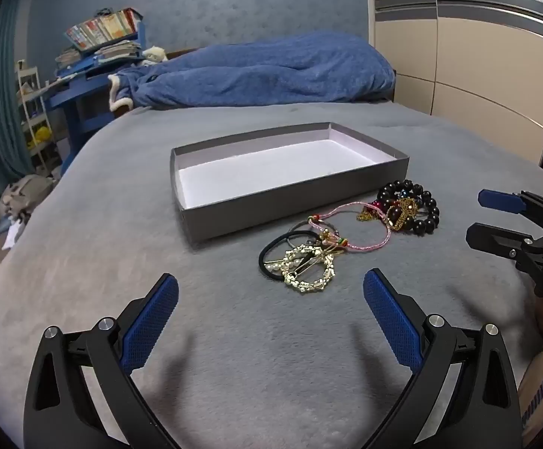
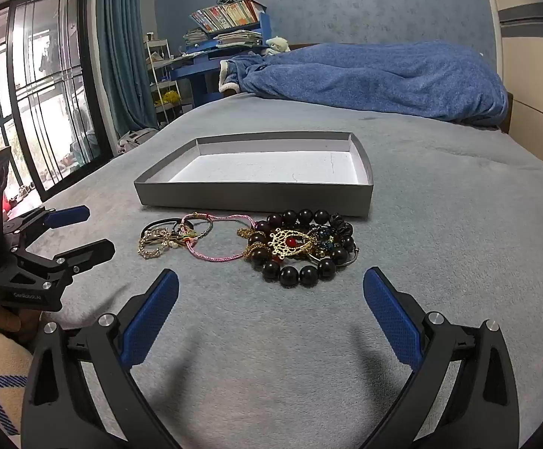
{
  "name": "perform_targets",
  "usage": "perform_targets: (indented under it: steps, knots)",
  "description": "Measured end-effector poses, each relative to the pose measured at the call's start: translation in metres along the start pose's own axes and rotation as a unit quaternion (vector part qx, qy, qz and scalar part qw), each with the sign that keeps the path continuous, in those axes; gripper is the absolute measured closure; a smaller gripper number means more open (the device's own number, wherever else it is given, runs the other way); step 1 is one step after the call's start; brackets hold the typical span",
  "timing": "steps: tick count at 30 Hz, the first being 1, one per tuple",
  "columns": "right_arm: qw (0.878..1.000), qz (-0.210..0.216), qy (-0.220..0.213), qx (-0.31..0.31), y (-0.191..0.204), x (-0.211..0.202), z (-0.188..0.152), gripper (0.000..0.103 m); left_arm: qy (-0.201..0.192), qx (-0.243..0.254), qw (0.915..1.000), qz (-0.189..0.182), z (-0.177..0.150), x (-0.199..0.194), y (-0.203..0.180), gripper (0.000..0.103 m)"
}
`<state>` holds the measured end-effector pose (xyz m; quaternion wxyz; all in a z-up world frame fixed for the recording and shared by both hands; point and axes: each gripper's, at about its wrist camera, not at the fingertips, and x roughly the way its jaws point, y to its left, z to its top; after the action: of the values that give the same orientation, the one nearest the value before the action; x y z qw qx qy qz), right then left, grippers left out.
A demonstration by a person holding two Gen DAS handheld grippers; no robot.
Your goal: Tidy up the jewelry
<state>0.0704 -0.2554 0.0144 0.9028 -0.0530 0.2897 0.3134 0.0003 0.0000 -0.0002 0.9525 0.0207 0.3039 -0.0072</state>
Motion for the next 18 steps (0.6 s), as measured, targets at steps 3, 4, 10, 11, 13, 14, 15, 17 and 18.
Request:
perform_targets:
  steps: [3,4,10,11,13,14,15,17,18]
  knots:
    - [1.000,0.000,-0.001,0.000,0.0001,0.0001,0.0000,0.006,0.000,-0.002,1.0000,0.000,0.0002,0.0006,0.0000,0.005]
    - [1.000,0.000,0.000,0.000,0.0003,0.0002,0.0000,0.006,0.000,-0.002,1.0000,0.000,0.0003,0.0011,-0.0001,0.005]
    - [1.000,0.001,0.000,0.002,-0.0006,0.0003,0.0001,0.005,-0.001,-0.004,1.0000,-0.001,0.0001,0.0000,-0.0007,0.005]
    - [1.000,0.001,0.000,0.002,-0.0005,0.0003,0.0001,0.005,0.000,-0.004,1.0000,0.000,0.0002,0.0000,-0.0013,0.005]
    - [1.000,0.002,0.000,0.002,-0.0008,0.0002,0.0001,0.005,-0.001,-0.004,1.0000,-0.002,0.0014,0.0023,-0.0030,0.005]
    - [1.000,0.001,0.000,0.002,-0.0008,0.0001,0.0001,0.005,0.000,-0.005,1.0000,-0.002,0.0014,0.0025,-0.0030,0.005]
    - [1.000,0.001,0.000,0.002,-0.0008,0.0001,0.0001,0.005,-0.001,-0.006,1.0000,-0.003,0.0009,0.0023,-0.0020,0.005]
    - [1.000,0.002,0.000,0.003,-0.0010,0.0001,0.0002,0.005,-0.001,-0.006,1.0000,-0.003,0.0010,0.0027,-0.0025,0.005]
    - [1.000,0.001,0.000,0.002,-0.0010,0.0000,0.0002,0.005,-0.001,-0.007,1.0000,-0.003,0.0008,0.0025,-0.0020,0.005]
